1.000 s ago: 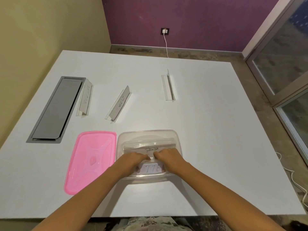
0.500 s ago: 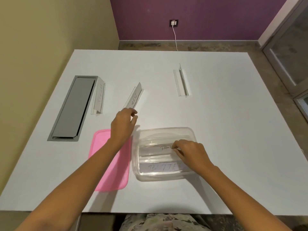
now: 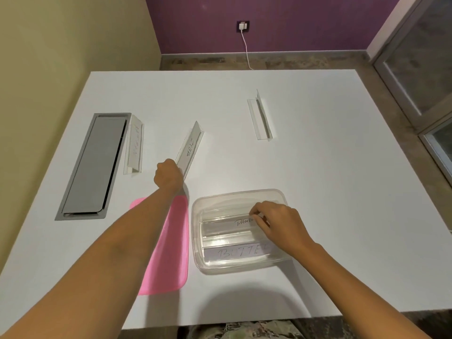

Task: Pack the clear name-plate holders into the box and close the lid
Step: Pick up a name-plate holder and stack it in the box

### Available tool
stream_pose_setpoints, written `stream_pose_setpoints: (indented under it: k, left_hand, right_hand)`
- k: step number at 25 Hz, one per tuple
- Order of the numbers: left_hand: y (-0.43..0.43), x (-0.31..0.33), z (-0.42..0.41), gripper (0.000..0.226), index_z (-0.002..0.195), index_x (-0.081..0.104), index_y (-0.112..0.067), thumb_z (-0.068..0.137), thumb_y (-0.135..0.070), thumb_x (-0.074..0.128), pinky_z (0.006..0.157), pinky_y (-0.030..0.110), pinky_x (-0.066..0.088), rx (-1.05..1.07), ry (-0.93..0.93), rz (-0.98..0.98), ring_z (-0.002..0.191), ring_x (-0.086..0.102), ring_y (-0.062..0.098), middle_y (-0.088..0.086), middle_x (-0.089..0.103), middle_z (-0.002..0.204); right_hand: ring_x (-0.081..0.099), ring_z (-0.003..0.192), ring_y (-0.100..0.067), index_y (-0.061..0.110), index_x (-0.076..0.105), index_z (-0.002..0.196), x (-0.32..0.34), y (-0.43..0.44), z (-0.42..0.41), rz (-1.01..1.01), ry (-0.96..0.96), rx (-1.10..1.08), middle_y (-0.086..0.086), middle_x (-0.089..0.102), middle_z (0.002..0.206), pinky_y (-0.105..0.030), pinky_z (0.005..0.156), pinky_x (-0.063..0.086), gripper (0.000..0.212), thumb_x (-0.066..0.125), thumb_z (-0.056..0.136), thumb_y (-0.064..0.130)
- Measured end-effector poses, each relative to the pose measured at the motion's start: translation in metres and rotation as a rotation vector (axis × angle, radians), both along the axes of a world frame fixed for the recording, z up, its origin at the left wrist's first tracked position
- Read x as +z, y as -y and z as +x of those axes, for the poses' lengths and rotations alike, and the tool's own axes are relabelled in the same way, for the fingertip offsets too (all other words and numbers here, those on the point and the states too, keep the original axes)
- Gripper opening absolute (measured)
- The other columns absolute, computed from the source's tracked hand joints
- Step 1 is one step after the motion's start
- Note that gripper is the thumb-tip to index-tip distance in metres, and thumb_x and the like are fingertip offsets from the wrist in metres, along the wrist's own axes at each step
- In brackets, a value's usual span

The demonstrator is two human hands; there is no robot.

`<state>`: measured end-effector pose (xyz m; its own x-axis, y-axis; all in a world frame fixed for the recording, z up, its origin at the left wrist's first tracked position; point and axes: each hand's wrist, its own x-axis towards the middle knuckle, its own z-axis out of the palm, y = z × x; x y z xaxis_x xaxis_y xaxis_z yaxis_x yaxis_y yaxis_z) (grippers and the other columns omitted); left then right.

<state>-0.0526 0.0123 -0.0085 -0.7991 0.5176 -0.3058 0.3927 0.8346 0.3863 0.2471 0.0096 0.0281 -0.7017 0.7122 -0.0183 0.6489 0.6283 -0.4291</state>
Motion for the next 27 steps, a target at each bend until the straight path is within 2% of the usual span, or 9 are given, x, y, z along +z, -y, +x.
stream_pose_setpoints:
  k: [4, 6, 8, 11, 14, 17, 22, 24, 27]
  left_hand:
    - [0.008, 0.006, 0.005, 0.020, 0.070, 0.065, -0.002, 0.086, -0.014, 0.064, 0.074, 0.038, 0.053, 0.153, 0.207, 0.211, 0.088, 0.067, 0.035, 0.019, 0.072, 0.089]
    - [0.015, 0.015, 0.019, 0.034, 0.055, 0.054, -0.013, 0.087, -0.016, 0.066, 0.071, 0.034, 0.053, 0.230, 0.341, 0.339, 0.077, 0.068, 0.028, 0.001, 0.072, 0.062]
    - [0.021, 0.027, 0.038, 0.027, 0.061, 0.058, -0.016, 0.087, -0.016, 0.066, 0.061, 0.027, 0.048, 0.262, 0.487, 0.455, 0.069, 0.062, 0.021, -0.009, 0.062, 0.047]
    - [0.032, 0.047, 0.072, 0.011, 0.097, 0.066, -0.007, 0.088, -0.014, 0.065, 0.050, 0.021, 0.042, 0.291, 0.731, 0.609, 0.061, 0.059, 0.011, -0.001, 0.059, 0.062]
    - [0.043, 0.063, 0.107, 0.006, 0.086, 0.066, -0.010, 0.089, -0.014, 0.064, 0.047, 0.016, 0.044, 0.234, 0.861, 0.648, 0.052, 0.058, 0.003, -0.003, 0.061, 0.060]
    - [0.057, 0.070, 0.137, 0.009, 0.084, 0.067, -0.009, 0.089, -0.015, 0.064, 0.052, 0.017, 0.044, 0.137, 0.883, 0.632, 0.066, 0.065, 0.010, -0.007, 0.068, 0.055]
    - [0.078, 0.078, 0.167, 0.022, 0.108, 0.059, -0.020, 0.087, -0.022, 0.065, 0.076, 0.036, 0.055, -0.097, 0.484, 0.635, 0.085, 0.069, 0.013, -0.001, 0.069, 0.106]
    - [0.086, 0.081, 0.165, 0.056, 0.131, 0.040, -0.024, 0.084, -0.025, 0.069, 0.090, 0.031, 0.047, -0.189, 0.223, 0.692, 0.112, 0.054, 0.013, -0.003, 0.048, 0.136]
    - [0.098, 0.082, 0.149, 0.082, 0.142, 0.022, -0.023, 0.079, -0.024, 0.074, 0.101, 0.027, 0.035, -0.388, -0.140, 0.727, 0.134, 0.032, 0.019, 0.005, 0.025, 0.151]
  right_hand:
    - [0.065, 0.077, -0.011, 0.026, 0.064, 0.095, 0.007, -0.003, -0.006, -0.042, -0.092, -0.076, 0.012, 0.070, 0.090, -0.034, 0.065, 0.054, 0.012, 0.053, 0.095, 0.028]
    - [0.064, 0.076, -0.009, 0.024, 0.064, 0.094, 0.011, -0.003, -0.013, -0.112, -0.215, -0.120, 0.012, 0.069, 0.090, -0.033, 0.068, 0.055, 0.013, 0.052, 0.095, 0.030]
    - [0.063, 0.080, -0.006, 0.023, 0.065, 0.097, 0.015, -0.006, -0.022, -0.190, -0.337, -0.162, 0.010, 0.069, 0.093, -0.026, 0.070, 0.055, 0.013, 0.054, 0.095, 0.029]
    - [0.064, 0.087, -0.005, 0.020, 0.064, 0.107, 0.023, -0.014, -0.037, -0.327, -0.455, -0.234, 0.005, 0.069, 0.102, -0.015, 0.073, 0.053, 0.017, 0.057, 0.093, 0.028]
    - [0.065, 0.098, -0.011, 0.022, 0.060, 0.115, 0.033, -0.025, -0.051, -0.675, -0.549, -0.381, 0.004, 0.067, 0.112, -0.030, 0.089, 0.054, 0.029, 0.052, 0.094, 0.041]
    - [0.060, 0.109, -0.010, 0.021, 0.059, 0.118, 0.042, -0.035, -0.054, -0.909, -0.582, -0.369, 0.007, 0.064, 0.111, -0.031, 0.092, 0.049, 0.040, 0.051, 0.091, 0.050]
    - [0.061, 0.113, -0.013, 0.026, 0.068, 0.094, 0.044, -0.042, -0.033, -0.894, -0.624, -0.264, 0.003, 0.069, 0.111, -0.036, 0.098, 0.046, 0.017, 0.070, 0.082, 0.037]
    - [0.063, 0.109, -0.015, 0.025, 0.065, 0.111, 0.044, -0.043, -0.022, -0.837, -0.536, -0.215, 0.005, 0.067, 0.114, -0.033, 0.095, 0.050, 0.036, 0.075, 0.078, 0.034]
    - [0.062, 0.102, -0.014, 0.023, 0.057, 0.125, 0.038, -0.041, -0.001, -0.579, -0.271, -0.086, 0.010, 0.064, 0.113, -0.022, 0.086, 0.050, 0.059, 0.082, 0.071, 0.029]
